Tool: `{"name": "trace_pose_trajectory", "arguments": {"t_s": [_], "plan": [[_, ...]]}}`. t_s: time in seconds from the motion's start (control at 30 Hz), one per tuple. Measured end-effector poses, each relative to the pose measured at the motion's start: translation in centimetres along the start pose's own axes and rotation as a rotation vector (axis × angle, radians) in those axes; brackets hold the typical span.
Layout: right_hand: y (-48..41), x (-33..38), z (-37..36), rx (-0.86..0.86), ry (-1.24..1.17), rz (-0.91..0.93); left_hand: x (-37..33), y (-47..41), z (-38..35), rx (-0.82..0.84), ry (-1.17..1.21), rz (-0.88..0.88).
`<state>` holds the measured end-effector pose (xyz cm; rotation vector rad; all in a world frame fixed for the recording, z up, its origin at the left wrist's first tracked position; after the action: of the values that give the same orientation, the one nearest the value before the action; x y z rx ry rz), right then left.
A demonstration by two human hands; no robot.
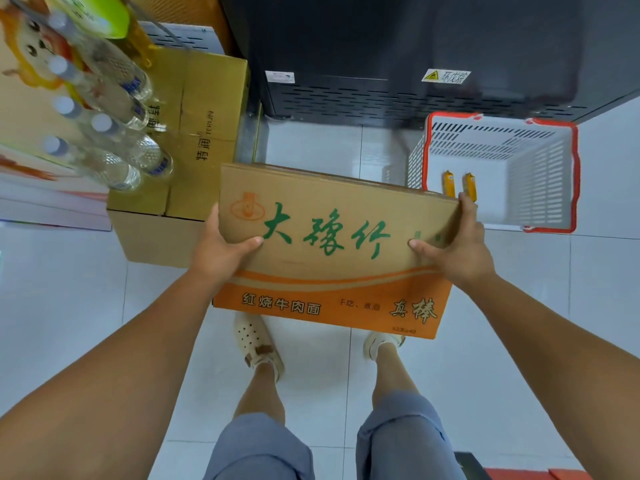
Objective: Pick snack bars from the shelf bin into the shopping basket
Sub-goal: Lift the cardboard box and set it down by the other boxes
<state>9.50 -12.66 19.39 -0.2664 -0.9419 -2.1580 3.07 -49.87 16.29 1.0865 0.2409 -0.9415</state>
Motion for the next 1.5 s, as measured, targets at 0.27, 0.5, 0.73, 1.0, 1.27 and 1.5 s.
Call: {"name": "trace_pose_trajectory", "arguments": {"t_s": [0.27,0.5,0.73,1.0,1.27,1.5], "plan": [[-2.1,-2.9,-4.2,0.057,-0.078,-0.039,2.1,-2.6,-2.1,-0.042,-0.017,0.054],[0.6,-5.3,-4.5,0.138,-0.265,-0.103,4.0,0.0,-1.8,0.014,0.023,0.092],[-0.5,-0.4,0.4,0.103,-0.035,0.077,-1.6,-0.7,1.1,-0.015,-0.013,-0.019],[-0.1,0.5,1.2,0.125,0.071,0.019,-2.6,-0.2,1.4,-0.021,-0.048,0.043],[1.2,-2.7,-1.5,0.124,-0.072,-0.088,0.6,0.5,0.9,0.051,-0.178,0.134],[-3.1,-3.1,-2.5,0.172,-0.142,-0.223,-1.5,-3.7,-0.5,0.079,-0.067,0.166]]}}
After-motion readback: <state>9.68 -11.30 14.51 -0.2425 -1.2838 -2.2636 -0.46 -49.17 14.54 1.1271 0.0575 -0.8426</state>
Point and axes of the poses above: each hand's wrist, its own y-axis away from the middle knuckle, its own z-axis out of the back of the hand, x = y × z, the point moved 1 cm from there along -y, towards the middle knuckle
